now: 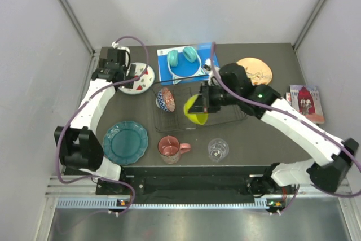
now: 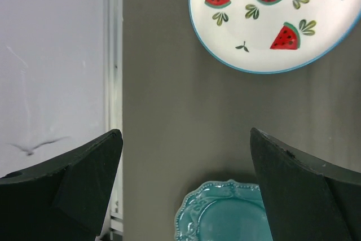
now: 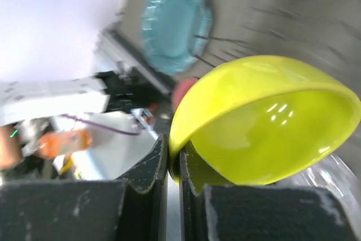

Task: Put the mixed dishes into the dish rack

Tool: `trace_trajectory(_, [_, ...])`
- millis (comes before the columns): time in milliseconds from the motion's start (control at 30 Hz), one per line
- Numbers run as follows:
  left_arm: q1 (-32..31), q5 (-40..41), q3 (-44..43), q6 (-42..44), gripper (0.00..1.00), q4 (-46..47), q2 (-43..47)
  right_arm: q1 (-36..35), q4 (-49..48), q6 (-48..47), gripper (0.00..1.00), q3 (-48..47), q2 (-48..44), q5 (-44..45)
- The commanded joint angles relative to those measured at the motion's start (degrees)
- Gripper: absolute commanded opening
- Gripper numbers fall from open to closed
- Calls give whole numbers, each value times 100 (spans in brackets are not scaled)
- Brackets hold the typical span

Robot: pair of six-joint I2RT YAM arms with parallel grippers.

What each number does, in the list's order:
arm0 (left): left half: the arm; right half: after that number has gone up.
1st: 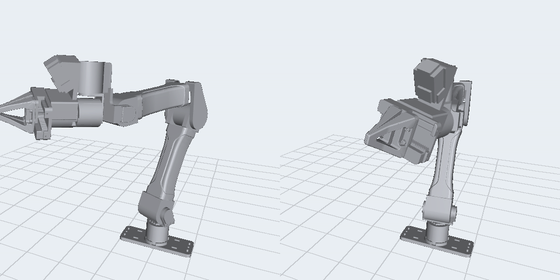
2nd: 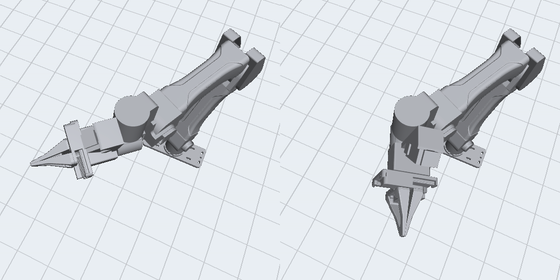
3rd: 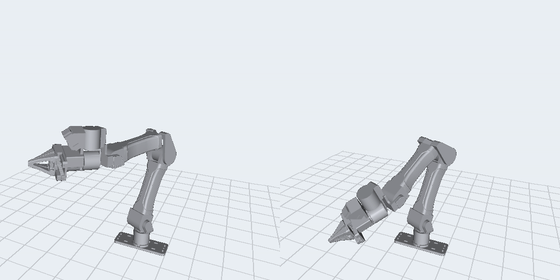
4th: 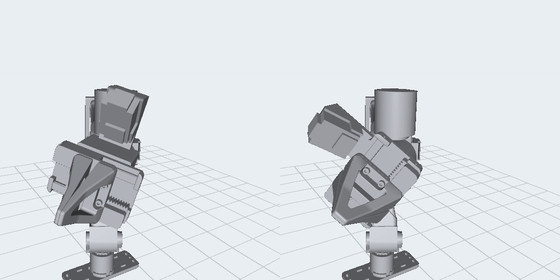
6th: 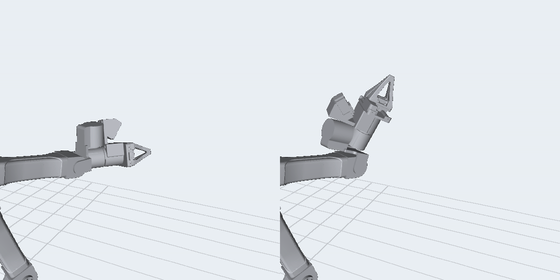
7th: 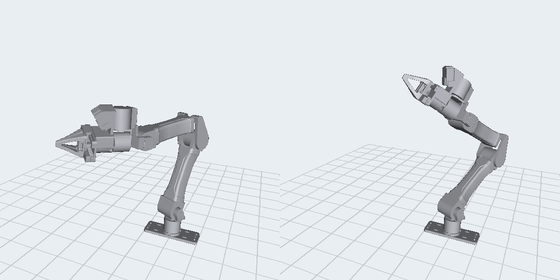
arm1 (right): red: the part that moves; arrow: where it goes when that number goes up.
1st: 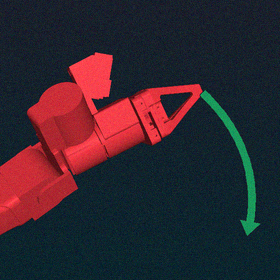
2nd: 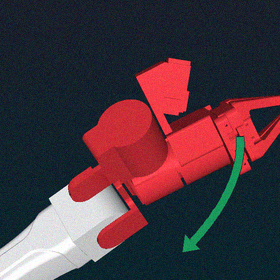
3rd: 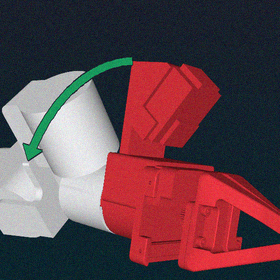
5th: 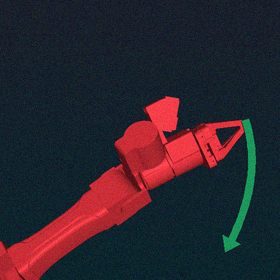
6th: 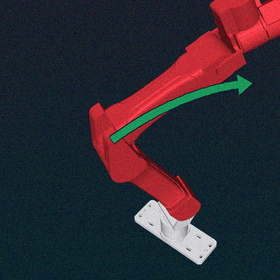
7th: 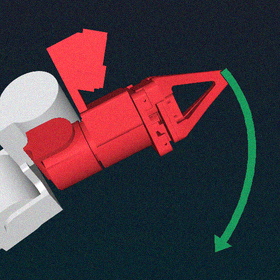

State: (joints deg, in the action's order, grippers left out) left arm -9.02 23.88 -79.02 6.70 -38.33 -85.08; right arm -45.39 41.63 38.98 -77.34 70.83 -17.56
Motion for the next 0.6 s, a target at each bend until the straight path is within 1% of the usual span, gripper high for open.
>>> trace_trajectory(0, [155, -665, 203, -424, 99, 387, -228, -49, -2417, 266, 0, -281, 842, -1940])
trace_trajectory(67, [155, -726, 230, -494, 99, 440, -324, -49, -2912, 425, 0, -317, 1142, -2268])
trace_trajectory(100, [155, -779, 203, -555, 99, 405, -360, -49, -3471, 609, 0, -299, 1387, -2574])
trace_trajectory(167, [155, -806, 221, -582, 99, 379, -404, -49, -4063, 882, 0, -229, 1608, -2883])
trace_trajectory(233, [155, -815, 256, -582, 99, 414, -404, -49, -4957, 1277, 0, -97, 1890, -3226])
trace_trajectory(433, [146, -823, 396, -600, 99, 458, -281, 3, -6016, 1796, 0, 192, 2532, -3596])
trace_trajectory(467, [146, -815, 405, -608, 99, 458, -264, 30, -6417, 1893, 0, 271, 2611, -3631])
trace_trajectory(500, [154, -797, 397, -600, 99, 458, -255, 91, -6682, 2198, 0, 455, 2768, -3684])
trace_trajectory(533, [155, -780, 388, -591, 99, 449, -246, 135, -6859, 2306, 0, 535, 2848, -3719])
trace_trajectory(567, [155, -753, 370, -582, 99, 449, -211, 187, -7374, 2429, 0, 632, 2945, -3754])
